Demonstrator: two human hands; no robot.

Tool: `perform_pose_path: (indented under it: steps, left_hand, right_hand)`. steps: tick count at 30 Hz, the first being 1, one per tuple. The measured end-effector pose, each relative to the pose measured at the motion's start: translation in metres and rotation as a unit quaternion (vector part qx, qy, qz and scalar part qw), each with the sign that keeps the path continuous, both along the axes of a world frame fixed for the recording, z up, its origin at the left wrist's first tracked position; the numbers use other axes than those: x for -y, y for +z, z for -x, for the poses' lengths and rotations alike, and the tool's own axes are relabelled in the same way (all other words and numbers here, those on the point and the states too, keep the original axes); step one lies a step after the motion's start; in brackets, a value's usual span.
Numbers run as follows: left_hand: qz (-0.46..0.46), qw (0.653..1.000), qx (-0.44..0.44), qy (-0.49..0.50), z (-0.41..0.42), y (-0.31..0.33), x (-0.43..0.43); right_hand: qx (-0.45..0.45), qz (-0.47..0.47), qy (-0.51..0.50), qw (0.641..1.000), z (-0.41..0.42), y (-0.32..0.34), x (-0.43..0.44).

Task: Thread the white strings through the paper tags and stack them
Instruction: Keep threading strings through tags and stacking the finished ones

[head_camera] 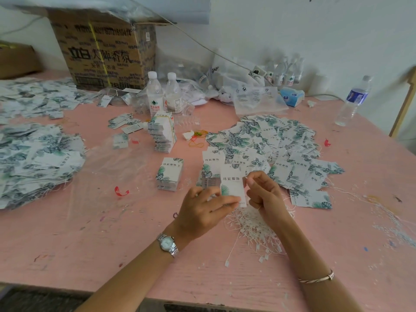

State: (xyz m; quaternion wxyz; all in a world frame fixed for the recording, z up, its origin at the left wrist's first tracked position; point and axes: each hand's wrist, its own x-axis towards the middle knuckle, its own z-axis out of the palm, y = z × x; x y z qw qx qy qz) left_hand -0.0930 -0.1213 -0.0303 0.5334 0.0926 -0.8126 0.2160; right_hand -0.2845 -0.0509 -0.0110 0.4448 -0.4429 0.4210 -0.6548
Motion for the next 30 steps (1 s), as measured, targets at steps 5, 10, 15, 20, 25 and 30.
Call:
perform_pose_path:
  steps: [5, 10, 15, 20, 25, 30]
  left_hand:
    - [0.004, 1.000, 0.014, 0.011, 0.001, -0.008, -0.005]
    - [0.014, 1.000, 0.007, -0.004, 0.000, -0.016, -0.003]
    - [0.011, 1.000, 0.015, -0.015, 0.000, -0.016, -0.002]
    - [-0.112, 0.985, -0.106, 0.072, -0.013, 0.000, 0.012]
    - [-0.360, 0.887, -0.138, 0.253, -0.045, 0.014, 0.049]
    - [-0.597, 0.741, -0.056, 0.303, -0.070, 0.011, 0.083]
  right_hand:
    - [-0.043, -0.001, -0.025, 0.999, -0.003, 0.000, 0.000]
    - [-0.057, -0.016, 0.000, 0.998, -0.003, -0.001, 0.001]
    - [-0.052, -0.027, -0.019, 0.998, -0.001, -0.003, 0.001]
    - [-0.024, -0.036, -0.049, 0.998, 0.002, -0.001, 0.002]
    - [-0.020, -0.041, -0.047, 0.998, 0.002, -0.001, 0.001]
    - [-0.023, -0.037, -0.033, 0.998, 0.000, -0.002, 0.002]
